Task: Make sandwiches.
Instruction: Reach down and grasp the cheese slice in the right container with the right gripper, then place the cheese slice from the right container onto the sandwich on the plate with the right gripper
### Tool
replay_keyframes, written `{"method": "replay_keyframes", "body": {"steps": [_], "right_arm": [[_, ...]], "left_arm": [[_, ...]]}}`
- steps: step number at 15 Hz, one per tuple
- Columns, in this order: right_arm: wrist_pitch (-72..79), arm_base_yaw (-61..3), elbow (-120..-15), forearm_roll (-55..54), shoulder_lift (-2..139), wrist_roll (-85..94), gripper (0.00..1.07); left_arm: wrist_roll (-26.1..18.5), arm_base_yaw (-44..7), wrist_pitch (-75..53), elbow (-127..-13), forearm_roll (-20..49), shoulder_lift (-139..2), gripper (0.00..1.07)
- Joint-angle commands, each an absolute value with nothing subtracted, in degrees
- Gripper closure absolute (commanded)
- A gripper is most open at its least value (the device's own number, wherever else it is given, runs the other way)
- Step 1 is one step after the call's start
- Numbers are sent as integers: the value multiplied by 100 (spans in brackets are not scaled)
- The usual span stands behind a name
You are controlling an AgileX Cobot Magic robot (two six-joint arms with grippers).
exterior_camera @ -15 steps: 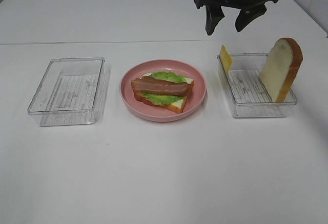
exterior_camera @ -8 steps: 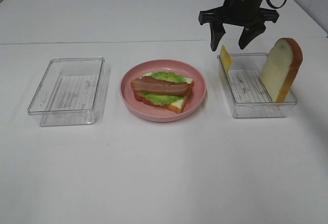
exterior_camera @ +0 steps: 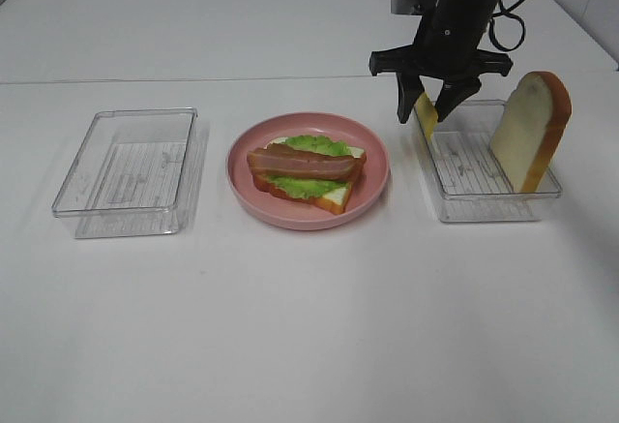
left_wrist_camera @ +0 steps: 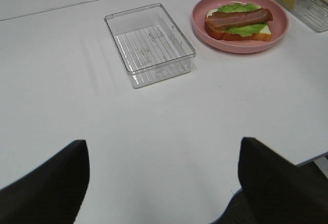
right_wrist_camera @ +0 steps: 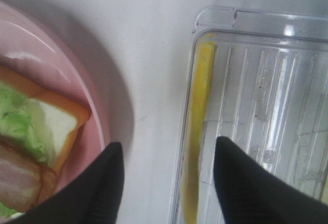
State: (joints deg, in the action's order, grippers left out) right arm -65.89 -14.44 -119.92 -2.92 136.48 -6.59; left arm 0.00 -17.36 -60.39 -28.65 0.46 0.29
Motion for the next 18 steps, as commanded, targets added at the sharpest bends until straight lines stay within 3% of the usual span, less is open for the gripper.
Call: {"method": "replay_keyframes", "body": {"steps": [1,3,10,18], "right_arm": [[-6589,-1409,-12032,-252,13654,-636,84],[-6635,-1409,-12032,-252,13631,-636,107],[-6715,-1409,-12032,-321,13132,-630,107],[-7002,-1421,-11671,-3254,12622,699,107]], "left_arm": [[0,-1725,-5987,-2853,57,143,30],[0,-1725,-5987,-2853,57,143,30],[0,-1725,-5987,-2853,57,143,30],[0,-1725,-5987,-2853,57,143,30]]}}
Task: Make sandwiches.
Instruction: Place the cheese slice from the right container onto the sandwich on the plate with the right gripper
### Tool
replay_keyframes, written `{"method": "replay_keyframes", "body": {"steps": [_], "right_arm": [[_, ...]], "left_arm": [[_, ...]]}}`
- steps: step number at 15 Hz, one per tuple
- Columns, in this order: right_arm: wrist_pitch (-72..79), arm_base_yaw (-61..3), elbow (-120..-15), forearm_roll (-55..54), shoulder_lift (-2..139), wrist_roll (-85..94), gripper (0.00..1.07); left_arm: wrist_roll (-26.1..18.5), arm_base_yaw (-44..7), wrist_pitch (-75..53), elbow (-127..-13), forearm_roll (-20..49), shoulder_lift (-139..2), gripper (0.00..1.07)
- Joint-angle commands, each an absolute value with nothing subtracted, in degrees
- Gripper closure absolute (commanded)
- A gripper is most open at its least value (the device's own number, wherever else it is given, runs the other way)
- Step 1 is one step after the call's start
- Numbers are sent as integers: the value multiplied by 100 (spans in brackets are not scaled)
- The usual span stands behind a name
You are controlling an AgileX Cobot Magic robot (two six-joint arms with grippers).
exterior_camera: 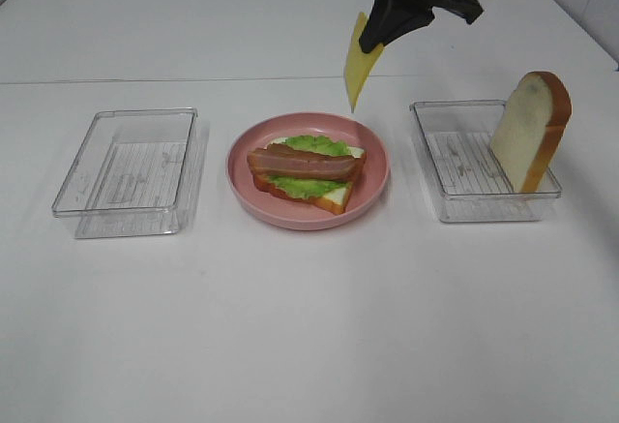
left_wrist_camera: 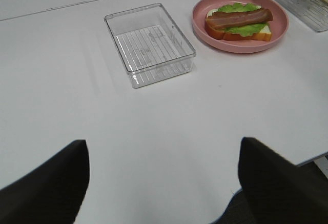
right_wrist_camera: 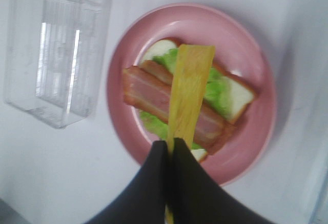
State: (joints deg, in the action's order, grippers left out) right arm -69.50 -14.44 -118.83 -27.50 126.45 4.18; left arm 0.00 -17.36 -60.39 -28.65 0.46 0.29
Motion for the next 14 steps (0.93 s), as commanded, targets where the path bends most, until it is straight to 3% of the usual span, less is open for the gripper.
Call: {"method": "replay_keyframes", "body": {"steps": [1,5,11,14], "right_arm": [[-6956,-1421,-11557,-3392,12622,768,107],[-6371,-1633,-10783,-3971,12680,1169,107],[-5334,-2080,-10754,-4761,13327,1152,107],[-5254,-2063,-10754,-4160,13373,825,107]], "left_arm": [[0,-1725,-5987,-2853,57,143,30],[0,-1725,-5987,-2853,57,143,30],[0,-1725,-5987,-2853,57,143,30],[0,-1725,-5987,-2853,57,143,30]]}}
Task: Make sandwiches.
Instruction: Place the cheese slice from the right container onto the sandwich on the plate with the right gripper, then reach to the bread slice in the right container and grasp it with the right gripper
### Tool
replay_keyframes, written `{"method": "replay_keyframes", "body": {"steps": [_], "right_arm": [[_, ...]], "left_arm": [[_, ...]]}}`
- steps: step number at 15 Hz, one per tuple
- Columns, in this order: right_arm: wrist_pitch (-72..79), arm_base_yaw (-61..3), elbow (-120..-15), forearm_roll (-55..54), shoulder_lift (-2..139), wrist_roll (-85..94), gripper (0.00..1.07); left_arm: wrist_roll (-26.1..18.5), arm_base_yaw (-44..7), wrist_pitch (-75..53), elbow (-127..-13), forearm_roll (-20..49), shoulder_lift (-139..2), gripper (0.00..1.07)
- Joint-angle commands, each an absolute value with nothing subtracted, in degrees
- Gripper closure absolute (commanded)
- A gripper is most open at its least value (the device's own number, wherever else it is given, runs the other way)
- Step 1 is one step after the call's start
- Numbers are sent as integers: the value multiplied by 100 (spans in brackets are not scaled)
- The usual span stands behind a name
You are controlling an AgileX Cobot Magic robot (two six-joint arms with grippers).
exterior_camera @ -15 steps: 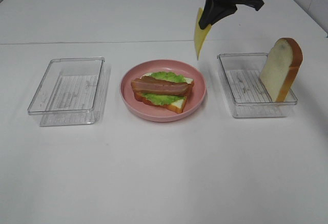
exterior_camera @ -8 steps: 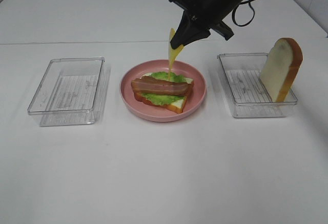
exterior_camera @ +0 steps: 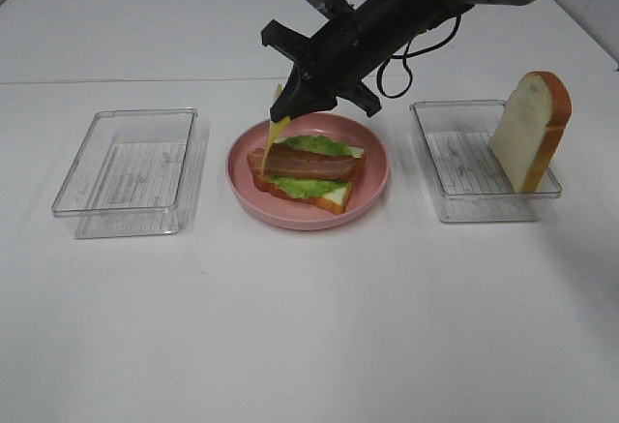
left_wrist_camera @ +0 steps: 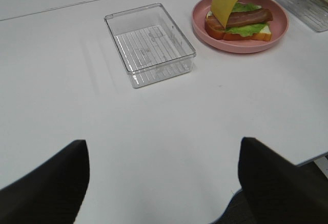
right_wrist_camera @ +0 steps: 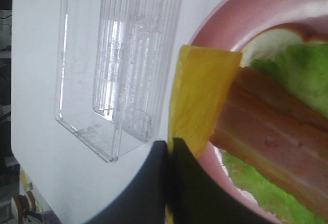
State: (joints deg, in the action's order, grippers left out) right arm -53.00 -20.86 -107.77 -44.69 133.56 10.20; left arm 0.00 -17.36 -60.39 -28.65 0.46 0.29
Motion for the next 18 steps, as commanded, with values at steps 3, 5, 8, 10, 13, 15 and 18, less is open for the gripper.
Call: {"method": "replay_keyframes", "body": {"steps": [3,5,8,10,13,15,18], "right_arm": [[-5271,-2063,-10754,-3065,13361,275,107],[-5271,-2063,-10754,-2681,13361,120,107],[-5300,-2068,-10754,-2275,13361,-63,107],[-5329,-2068,-10754,-2298,13361,-57,102],[-5506,-2068,-10766,-2303,13338,92,35],[-5581,-2068,-10766,-2280,13275,201,23],[-5592,-2068,-10766,-2005,12926,206,24]], "left_arm": [[0,-1725,-5987,-2853,57,143,30],[0,-1725,-5987,-2853,57,143,30],[0,-1725,-5987,-2853,57,143,30],[0,-1725,-5987,-2853,57,143,30],[0,-1725,-5987,-2853,57,143,30],[0,-1725,-5987,-2853,57,143,30],[0,-1725,-5987,-2853,57,143,30]]}}
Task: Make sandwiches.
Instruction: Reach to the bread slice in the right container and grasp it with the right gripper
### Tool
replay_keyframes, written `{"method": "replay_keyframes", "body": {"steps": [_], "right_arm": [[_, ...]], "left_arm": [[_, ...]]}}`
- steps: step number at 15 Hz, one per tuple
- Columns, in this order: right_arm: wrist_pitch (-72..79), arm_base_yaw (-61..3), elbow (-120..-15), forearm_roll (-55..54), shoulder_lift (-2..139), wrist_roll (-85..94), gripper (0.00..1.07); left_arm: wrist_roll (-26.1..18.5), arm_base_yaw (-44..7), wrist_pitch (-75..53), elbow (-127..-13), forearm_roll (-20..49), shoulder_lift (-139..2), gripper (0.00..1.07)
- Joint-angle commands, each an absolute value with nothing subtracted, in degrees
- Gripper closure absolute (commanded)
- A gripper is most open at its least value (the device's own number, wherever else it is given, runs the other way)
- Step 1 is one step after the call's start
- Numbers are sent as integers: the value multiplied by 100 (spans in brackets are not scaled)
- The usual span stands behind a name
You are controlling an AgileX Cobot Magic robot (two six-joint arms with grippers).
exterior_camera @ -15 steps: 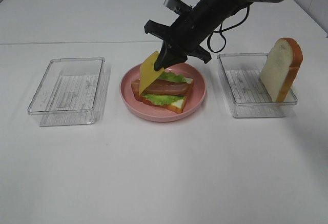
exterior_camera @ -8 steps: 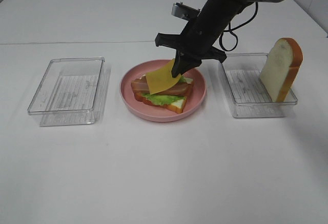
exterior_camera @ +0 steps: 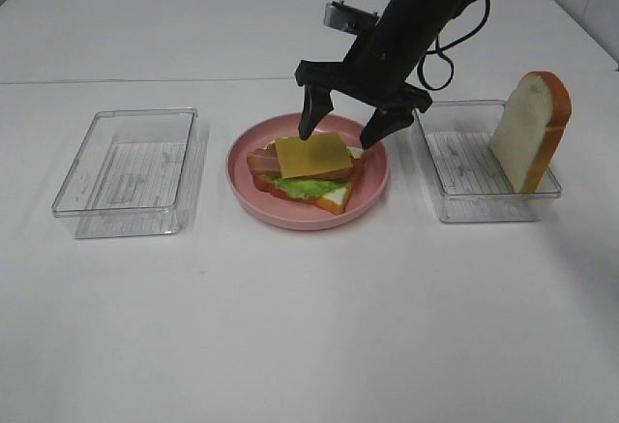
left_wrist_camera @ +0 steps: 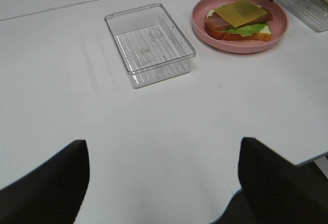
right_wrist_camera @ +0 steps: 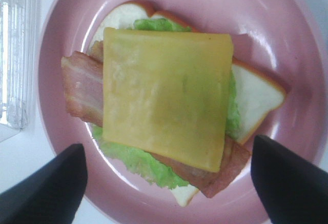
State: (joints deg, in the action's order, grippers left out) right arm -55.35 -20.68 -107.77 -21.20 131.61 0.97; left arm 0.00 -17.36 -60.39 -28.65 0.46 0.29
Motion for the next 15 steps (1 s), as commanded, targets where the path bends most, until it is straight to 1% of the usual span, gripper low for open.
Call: {"method": "replay_keyframes", "body": {"steps": [1,4,6,7,8,11,13,15], "right_arm": [[-5615,-2068,-10766,-1902,12760,206,24],[-5982,-2063,-10795,-1186,12301,74,24],[-6429,-2063,-11001,-659,12227,-57,25],[-7162,-2063,-11465,103,12227,-229,25],[-7403,-2057,-11665,430,12227,-281,25],[-7391,-1713,-11952,401,12204,-350,25],[-7391,-1341,-11963,172,12198,-350,25],[-7391,-837,-11963,-74,12175,-298,25]], "left_arm": [[0,-1725,-5987,-2853,57,143,30],[0,-1725,-5987,-2853,57,143,30],[0,-1725,-5987,-2853,57,143,30],[0,-1725,-5987,-2853,57,143,30],[0,-1725,-5987,-2853,57,143,30],[0,-1725,-5987,-2853,57,143,30],[0,-1725,-5987,-2853,57,143,30],[0,-1725,-5987,-2853,57,143,30]]}}
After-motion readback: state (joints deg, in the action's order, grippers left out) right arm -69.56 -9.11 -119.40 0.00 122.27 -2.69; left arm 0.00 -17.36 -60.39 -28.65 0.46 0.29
